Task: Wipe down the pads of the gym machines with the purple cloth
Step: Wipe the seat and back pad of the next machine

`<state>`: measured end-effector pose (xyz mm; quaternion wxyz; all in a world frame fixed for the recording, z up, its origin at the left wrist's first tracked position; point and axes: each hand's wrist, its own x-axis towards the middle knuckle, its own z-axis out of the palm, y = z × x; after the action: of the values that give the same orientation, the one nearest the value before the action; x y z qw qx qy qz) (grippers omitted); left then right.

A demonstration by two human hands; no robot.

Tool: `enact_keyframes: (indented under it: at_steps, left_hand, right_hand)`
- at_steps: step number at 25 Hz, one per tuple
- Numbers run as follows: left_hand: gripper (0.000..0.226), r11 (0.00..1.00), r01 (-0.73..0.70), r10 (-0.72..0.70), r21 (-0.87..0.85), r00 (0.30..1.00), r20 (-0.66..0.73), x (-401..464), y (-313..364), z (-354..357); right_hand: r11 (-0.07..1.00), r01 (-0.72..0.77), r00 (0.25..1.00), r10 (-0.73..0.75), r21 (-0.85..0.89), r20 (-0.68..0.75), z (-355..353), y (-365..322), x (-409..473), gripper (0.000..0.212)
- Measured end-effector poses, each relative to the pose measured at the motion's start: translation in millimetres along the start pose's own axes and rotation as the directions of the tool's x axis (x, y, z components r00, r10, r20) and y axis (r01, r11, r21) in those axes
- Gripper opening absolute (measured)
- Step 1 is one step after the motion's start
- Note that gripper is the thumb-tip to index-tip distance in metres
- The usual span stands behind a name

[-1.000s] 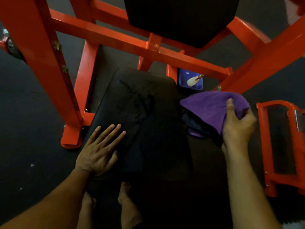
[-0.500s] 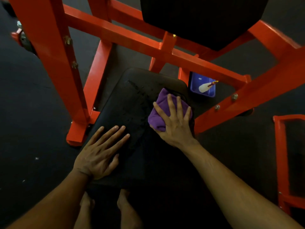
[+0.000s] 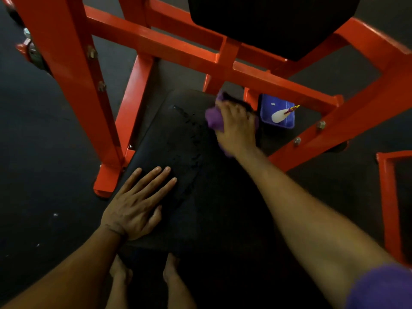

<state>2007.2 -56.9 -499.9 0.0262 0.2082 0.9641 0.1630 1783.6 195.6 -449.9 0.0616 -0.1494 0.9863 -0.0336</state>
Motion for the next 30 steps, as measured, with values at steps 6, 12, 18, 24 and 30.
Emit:
enact_keyframes:
  at_steps: [6, 12, 18, 24, 30]
  left_hand:
    - [0.072, 1.0, -0.002, 0.002, -0.007, 1.0, -0.022, -2.5, 0.1, 3.4]
    - [0.073, 1.0, -0.004, 0.004, 0.0, 1.0, -0.001, -1.9, -1.4, 4.9]
    - [0.074, 1.0, 0.0, -0.001, 0.004, 1.0, 0.019, -3.6, -4.0, 4.4]
    - [0.074, 1.0, 0.018, -0.018, -0.012, 1.0, -0.006, -3.3, -1.4, 6.4]
    - [0.072, 1.0, 0.014, -0.014, -0.014, 0.999, -0.036, -3.0, -3.1, 7.5]
  right_hand:
    - [0.97, 0.243, 0.97, -0.244, 0.023, 0.02, 11.3, 3.6, -101.1, 0.087]
    - [0.997, -0.063, 0.998, 0.063, -0.036, -0.006, -1.3, 18.4, 60.7, 0.066]
    - [0.991, 0.104, 0.994, -0.107, 0.087, 0.03, -5.1, 1.3, -83.7, 0.084]
    - [0.938, 0.06, 0.994, -0.023, 0.342, -0.111, -31.8, -7.8, -7.2, 0.074]
    - [0.999, 0.036, 0.998, -0.036, 0.001, -0.047, 13.4, -112.6, 86.4, 0.049]
